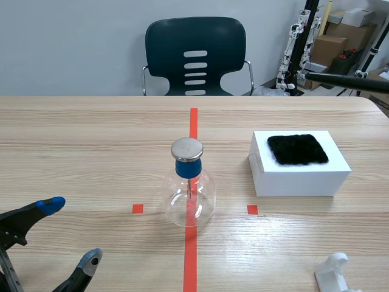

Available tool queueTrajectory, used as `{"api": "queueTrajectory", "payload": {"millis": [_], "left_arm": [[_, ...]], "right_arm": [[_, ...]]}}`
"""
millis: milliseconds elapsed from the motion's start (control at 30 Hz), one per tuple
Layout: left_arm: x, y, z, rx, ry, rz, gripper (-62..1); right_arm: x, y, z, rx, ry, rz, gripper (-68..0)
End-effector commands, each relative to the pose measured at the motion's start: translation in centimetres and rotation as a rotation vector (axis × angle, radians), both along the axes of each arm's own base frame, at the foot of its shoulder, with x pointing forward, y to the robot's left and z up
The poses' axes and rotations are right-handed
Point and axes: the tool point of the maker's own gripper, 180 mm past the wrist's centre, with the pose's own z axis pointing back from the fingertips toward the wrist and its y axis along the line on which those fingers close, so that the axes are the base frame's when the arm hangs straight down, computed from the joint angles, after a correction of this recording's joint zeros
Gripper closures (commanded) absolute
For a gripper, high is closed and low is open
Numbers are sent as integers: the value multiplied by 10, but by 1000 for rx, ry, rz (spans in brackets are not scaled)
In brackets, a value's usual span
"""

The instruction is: Do the electroscope experiment. move the rod toward and away from the electroscope

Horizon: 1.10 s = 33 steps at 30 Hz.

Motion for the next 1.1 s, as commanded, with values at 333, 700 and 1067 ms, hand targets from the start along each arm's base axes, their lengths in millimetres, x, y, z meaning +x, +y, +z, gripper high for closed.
{"api": "queueTrajectory", "payload": {"millis": [333,700,1067], "left_arm": [[0,0,4,-20,-17,6,-623],[0,0,4,-20,-17,6,-623],[0,0,4,-20,-17,6,-623]], "right_arm": [[59,21,37,-163,-85,18,-11],[89,85,20,-292,-84,147,-11],[95,126,-6,-359,-10,230,-11]]}}
